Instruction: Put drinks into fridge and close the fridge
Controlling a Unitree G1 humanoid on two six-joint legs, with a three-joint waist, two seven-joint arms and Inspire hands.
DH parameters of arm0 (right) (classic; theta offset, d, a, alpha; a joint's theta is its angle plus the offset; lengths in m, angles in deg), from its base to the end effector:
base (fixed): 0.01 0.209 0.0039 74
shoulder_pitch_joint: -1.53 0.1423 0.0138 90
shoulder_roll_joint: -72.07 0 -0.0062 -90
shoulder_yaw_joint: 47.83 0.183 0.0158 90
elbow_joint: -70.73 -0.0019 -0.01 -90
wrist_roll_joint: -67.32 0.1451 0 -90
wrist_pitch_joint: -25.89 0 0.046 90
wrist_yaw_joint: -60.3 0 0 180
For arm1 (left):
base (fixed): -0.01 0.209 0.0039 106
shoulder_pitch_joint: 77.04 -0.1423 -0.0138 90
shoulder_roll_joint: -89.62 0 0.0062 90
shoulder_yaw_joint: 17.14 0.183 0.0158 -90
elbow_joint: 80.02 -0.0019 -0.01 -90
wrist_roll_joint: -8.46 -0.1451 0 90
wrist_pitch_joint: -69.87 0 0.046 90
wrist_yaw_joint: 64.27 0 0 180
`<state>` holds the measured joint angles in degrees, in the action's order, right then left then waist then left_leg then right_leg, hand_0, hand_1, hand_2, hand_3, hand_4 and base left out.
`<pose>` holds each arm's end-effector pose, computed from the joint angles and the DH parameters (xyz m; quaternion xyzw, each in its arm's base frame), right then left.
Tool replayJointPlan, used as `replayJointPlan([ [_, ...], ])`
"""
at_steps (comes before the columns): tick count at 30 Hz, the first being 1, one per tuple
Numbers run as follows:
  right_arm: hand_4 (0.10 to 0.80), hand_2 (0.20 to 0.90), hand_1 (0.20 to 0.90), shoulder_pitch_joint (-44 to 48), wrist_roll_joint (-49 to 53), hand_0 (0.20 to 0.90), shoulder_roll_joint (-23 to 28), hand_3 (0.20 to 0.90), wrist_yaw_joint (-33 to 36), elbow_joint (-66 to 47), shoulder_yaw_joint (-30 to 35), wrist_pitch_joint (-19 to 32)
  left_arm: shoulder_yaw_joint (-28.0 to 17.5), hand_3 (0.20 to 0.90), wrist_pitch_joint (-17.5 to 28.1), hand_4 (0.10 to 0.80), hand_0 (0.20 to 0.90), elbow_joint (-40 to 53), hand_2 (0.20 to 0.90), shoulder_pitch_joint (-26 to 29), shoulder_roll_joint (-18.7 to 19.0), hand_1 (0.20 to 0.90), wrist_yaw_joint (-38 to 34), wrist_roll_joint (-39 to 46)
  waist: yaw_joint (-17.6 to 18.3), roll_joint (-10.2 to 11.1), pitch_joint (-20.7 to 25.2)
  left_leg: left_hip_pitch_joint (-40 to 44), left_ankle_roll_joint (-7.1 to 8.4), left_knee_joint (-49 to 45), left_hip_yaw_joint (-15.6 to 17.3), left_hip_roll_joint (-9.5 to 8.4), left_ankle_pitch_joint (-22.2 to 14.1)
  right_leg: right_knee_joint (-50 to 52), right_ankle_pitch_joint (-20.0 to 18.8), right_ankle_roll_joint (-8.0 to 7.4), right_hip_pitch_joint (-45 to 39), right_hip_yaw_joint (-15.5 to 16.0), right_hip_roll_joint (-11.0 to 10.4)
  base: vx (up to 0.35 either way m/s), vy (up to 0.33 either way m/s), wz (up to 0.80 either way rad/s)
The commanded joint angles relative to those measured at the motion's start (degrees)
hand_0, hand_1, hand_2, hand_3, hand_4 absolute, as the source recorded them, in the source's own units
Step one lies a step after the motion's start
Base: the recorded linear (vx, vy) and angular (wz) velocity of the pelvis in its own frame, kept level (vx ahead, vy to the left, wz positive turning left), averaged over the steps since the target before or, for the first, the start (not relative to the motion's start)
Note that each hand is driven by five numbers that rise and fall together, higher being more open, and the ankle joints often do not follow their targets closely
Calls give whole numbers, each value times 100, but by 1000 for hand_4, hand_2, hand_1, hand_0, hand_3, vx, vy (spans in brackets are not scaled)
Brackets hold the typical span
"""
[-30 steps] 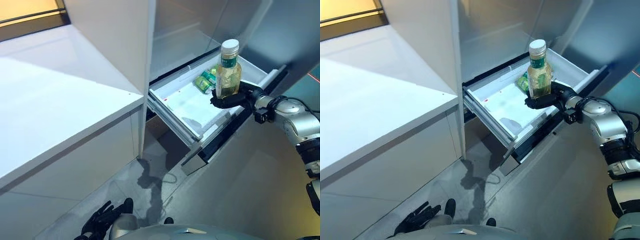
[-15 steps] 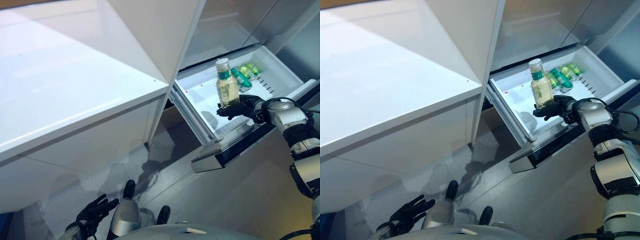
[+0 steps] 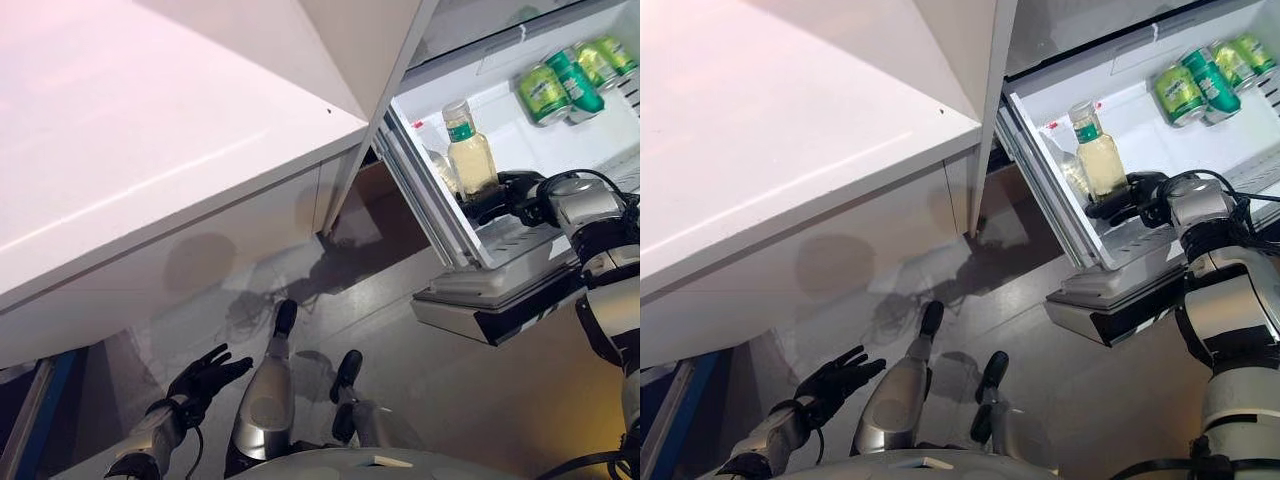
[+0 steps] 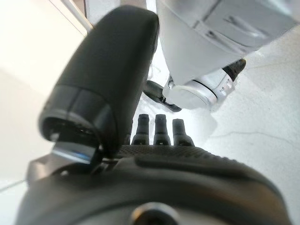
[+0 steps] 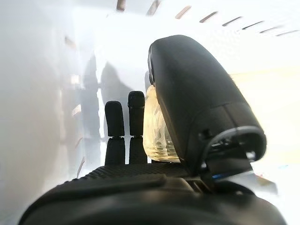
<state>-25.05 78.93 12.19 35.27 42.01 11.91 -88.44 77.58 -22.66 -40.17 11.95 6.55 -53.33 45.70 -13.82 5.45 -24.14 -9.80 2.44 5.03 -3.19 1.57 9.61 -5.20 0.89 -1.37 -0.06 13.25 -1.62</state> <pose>0.3423 -0.3062 0.2006 -0.2875 0.2862 0.0076 0.9140 0.1267 0.2691 -0.0791 -0.1376 0.4009 0.0953 0.9007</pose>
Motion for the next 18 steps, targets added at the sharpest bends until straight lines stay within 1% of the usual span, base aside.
replayJointPlan([
  [1,100,300,300,1293,-191,300,591,200,-8,112,-586,268,287,900,-127,800,900,169,900,-302,241,900,-33,252,62,-101,205,-66,-202,-107,-87,-373,-691,251,-456,-203,784,-230,-20,-63,32,-4],
  [4,100,300,300,1393,-499,300,559,200,-106,367,-663,318,278,900,-154,800,900,193,900,-248,277,900,-96,318,44,-136,190,-117,-196,-92,-75,-382,-664,258,-448,-199,843,-178,-41,-55,25,-2],
  [8,100,300,300,1556,-823,300,529,200,-179,617,-743,128,270,900,-266,800,900,289,900,-170,346,900,-174,370,-4,-160,171,-159,-189,-92,-74,-394,-632,270,-450,-193,875,-103,-60,-42,2,3],
  [10,100,300,300,1591,-1275,300,546,200,-267,711,-802,147,262,900,-320,800,900,324,900,-169,364,900,-191,367,-16,-168,187,-166,-186,-93,-56,-394,-620,281,-450,-197,886,-71,-75,-8,1,5],
  [11,100,300,300,1591,-1380,300,530,200,-328,708,-820,19,244,900,-454,800,900,467,900,-185,370,900,-280,367,-37,-172,209,-159,-186,-93,-63,-404,-618,285,-451,-213,875,-68,-84,0,0,0],
  [15,100,300,300,1668,-1966,300,526,200,-647,794,-861,-137,183,900,-739,800,900,640,900,-85,462,900,-498,301,-99,-73,291,-141,-185,-90,-71,-398,-646,259,-443,-201,842,-14,-88,34,-63,3],
  [16,100,300,300,1737,-2287,300,587,200,-797,848,-949,2,118,900,-808,800,900,616,900,-30,471,900,-555,242,-106,-31,331,-139,-178,-92,-53,-379,-649,263,-451,-204,847,5,-92,40,-60,8],
  [18,100,300,300,1819,-2268,300,602,200,-954,874,-1054,12,74,900,-866,800,900,572,900,41,509,900,-600,241,-110,-4,345,-144,-179,-92,-37,-369,-647,267,-462,-206,858,20,-95,20,-26,7],
])
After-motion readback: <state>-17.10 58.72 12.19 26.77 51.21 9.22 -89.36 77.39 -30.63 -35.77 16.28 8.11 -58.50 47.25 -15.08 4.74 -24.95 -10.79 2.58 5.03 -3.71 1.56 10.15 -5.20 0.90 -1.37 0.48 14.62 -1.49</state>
